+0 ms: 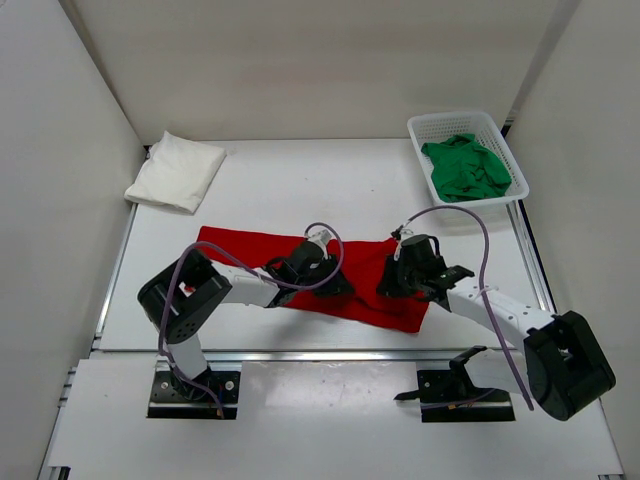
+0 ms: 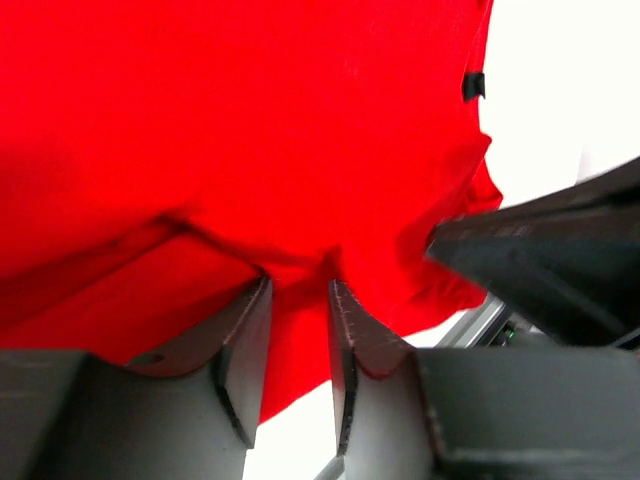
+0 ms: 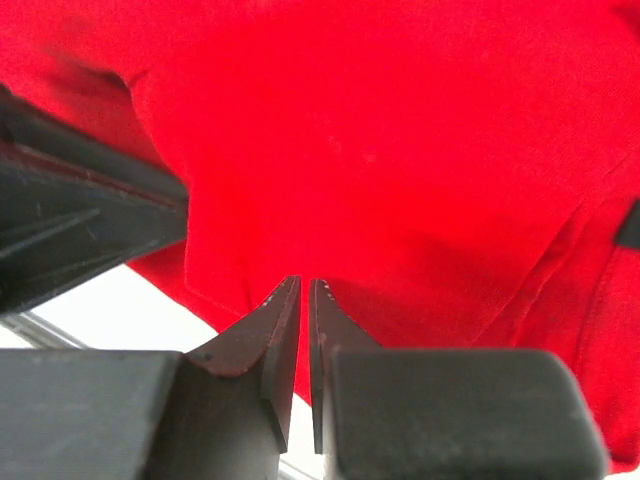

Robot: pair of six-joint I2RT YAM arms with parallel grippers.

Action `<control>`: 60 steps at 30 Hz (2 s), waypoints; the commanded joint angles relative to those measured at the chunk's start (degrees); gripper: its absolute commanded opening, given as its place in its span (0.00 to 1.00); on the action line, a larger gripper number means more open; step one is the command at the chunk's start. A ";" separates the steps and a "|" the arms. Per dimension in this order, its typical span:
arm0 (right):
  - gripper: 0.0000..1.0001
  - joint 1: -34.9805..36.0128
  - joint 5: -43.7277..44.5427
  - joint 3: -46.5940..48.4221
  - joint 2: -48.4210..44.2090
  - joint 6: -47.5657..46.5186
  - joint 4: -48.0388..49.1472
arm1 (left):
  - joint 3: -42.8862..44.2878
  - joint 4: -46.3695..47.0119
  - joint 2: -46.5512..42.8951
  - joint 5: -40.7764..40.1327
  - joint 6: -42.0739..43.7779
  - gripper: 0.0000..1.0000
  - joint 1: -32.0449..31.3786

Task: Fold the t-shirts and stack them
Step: Fold the other side of the tshirt into a rectangle

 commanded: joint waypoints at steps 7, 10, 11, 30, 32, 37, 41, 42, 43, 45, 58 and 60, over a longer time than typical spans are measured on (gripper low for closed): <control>0.12 -3.04 -2.30 -3.00 -1.96 0.15 4.47 | 1.77 -0.70 0.63 -3.10 -1.77 0.42 -1.39; 0.13 -4.01 -2.21 -3.35 -3.01 0.06 4.56 | -0.16 -1.23 -1.04 -5.81 -1.68 0.42 -1.65; 0.13 -4.36 -2.48 -3.53 -3.10 0.15 5.52 | -0.25 -1.31 -1.57 -6.26 -1.42 0.42 -1.74; 0.12 -6.03 -4.85 -7.49 -2.39 0.59 9.57 | 0.63 3.43 1.24 -5.30 -5.46 0.10 -2.36; 0.11 -5.95 -4.68 -8.01 -2.48 0.59 9.39 | 1.06 3.08 0.36 -5.38 -5.55 0.06 -2.18; 0.11 -6.04 -4.85 -8.45 -3.28 0.50 9.22 | -0.86 0.89 -4.55 -5.21 -4.14 0.00 0.28; 0.11 -5.77 -4.15 -8.37 -3.54 0.33 8.52 | -3.76 0.18 -8.59 -4.06 -4.58 0.00 1.25; 0.12 -5.94 -3.89 -8.46 -4.15 0.24 7.73 | -4.81 0.18 -10.08 -3.63 -4.84 0.00 1.68; 0.11 -5.86 -3.71 -8.80 -4.15 0.33 7.90 | -5.69 0.09 -11.14 -3.02 -4.76 0.00 2.03; 0.11 -6.03 -3.62 -9.42 -5.12 0.33 7.20 | -6.58 -0.70 -12.29 -1.43 -4.41 0.00 2.74; 0.11 -5.94 -0.38 -7.85 -7.84 0.50 1.22 | -10.45 -7.11 -13.09 10.43 -4.06 0.25 4.50; 0.19 -6.73 -0.46 -6.88 -8.81 0.41 0.69 | -10.45 -6.94 -12.65 11.05 -3.44 0.28 5.11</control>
